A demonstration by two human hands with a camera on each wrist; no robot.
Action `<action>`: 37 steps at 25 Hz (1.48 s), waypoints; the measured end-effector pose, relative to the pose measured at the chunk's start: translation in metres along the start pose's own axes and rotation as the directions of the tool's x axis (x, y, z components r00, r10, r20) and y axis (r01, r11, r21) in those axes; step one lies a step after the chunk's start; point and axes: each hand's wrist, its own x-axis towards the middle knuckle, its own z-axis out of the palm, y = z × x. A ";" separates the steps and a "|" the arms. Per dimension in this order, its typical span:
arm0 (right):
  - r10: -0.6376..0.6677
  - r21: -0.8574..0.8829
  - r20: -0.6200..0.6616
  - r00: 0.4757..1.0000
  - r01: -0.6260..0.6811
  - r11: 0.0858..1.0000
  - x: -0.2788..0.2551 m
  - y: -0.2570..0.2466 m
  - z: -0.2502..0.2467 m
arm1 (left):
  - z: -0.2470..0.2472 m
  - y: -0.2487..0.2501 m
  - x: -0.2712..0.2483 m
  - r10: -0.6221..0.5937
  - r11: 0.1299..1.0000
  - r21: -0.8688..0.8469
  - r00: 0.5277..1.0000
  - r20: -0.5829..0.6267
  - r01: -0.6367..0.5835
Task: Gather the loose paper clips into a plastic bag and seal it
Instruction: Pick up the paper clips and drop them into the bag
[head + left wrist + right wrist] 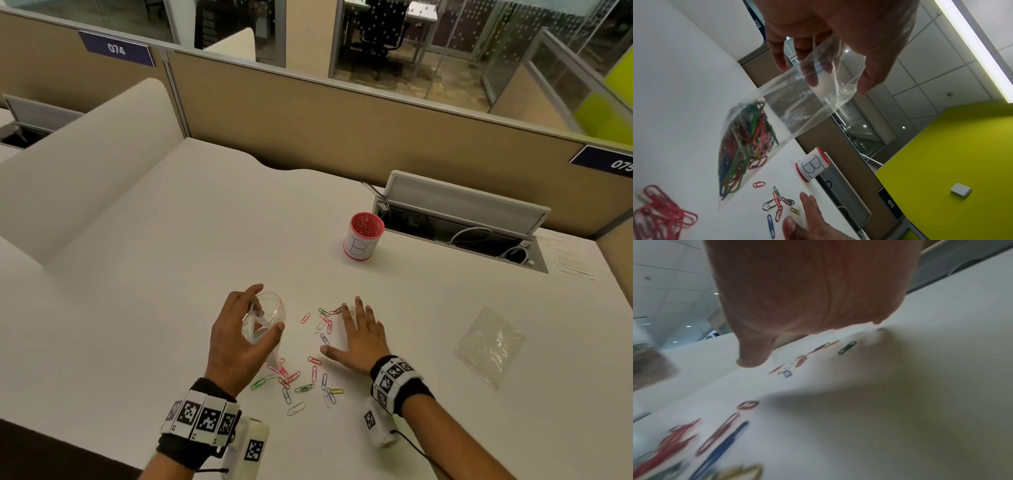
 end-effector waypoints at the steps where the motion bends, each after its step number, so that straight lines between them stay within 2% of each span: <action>1: 0.009 0.018 0.021 1.000 -0.009 1.000 0.007 0.002 -0.003 | -0.002 -0.001 -0.001 -0.005 1.000 -0.003 1.000 -0.005 0.005; 3: -0.029 0.028 0.057 0.998 0.028 0.999 0.017 -0.002 -0.006 | -0.005 -0.003 -0.002 -0.011 1.000 -0.006 1.000 -0.020 0.011; 7: -0.184 -0.053 0.105 0.977 0.190 0.980 0.023 -0.027 0.003 | -0.008 -0.003 -0.002 -0.014 1.000 0.011 0.999 -0.038 0.015; 12: -0.393 -0.192 0.170 0.903 0.422 0.886 0.012 -0.064 0.023 | -0.010 -0.003 -0.002 -0.011 1.000 0.015 0.999 -0.046 0.012; 16: -0.508 -0.268 0.208 0.836 0.548 0.792 -0.010 -0.081 0.044 | -0.011 -0.003 -0.001 0.000 1.000 0.012 0.998 -0.059 0.001; 20: -0.564 -0.295 0.229 0.794 0.608 0.737 -0.033 -0.087 0.061 | -0.011 -0.003 -0.001 -0.002 1.000 0.007 0.998 -0.064 0.002; 24: -0.565 -0.302 0.223 0.794 0.607 0.735 -0.047 -0.083 0.067 | -0.013 -0.002 0.000 -0.002 1.000 0.011 0.998 -0.069 0.003; 28: -0.664 -0.344 0.266 0.698 0.713 0.611 -0.058 -0.097 0.078 | -0.017 -0.004 0.001 -0.017 1.000 0.013 0.997 -0.074 0.018; 29: -0.669 -0.359 0.279 0.688 0.721 0.592 -0.058 -0.099 0.083 | -0.018 -0.004 0.001 -0.021 1.000 0.018 0.997 -0.079 0.022; 31: -0.663 -0.374 0.273 0.697 0.712 0.595 -0.053 -0.098 0.087 | -0.022 -0.003 0.003 -0.023 0.999 0.025 0.995 -0.093 0.026; 37: -0.542 -0.356 0.202 0.816 0.577 0.735 -0.027 -0.085 0.050 | -0.039 -0.007 0.002 -0.038 0.997 0.065 0.991 -0.132 0.046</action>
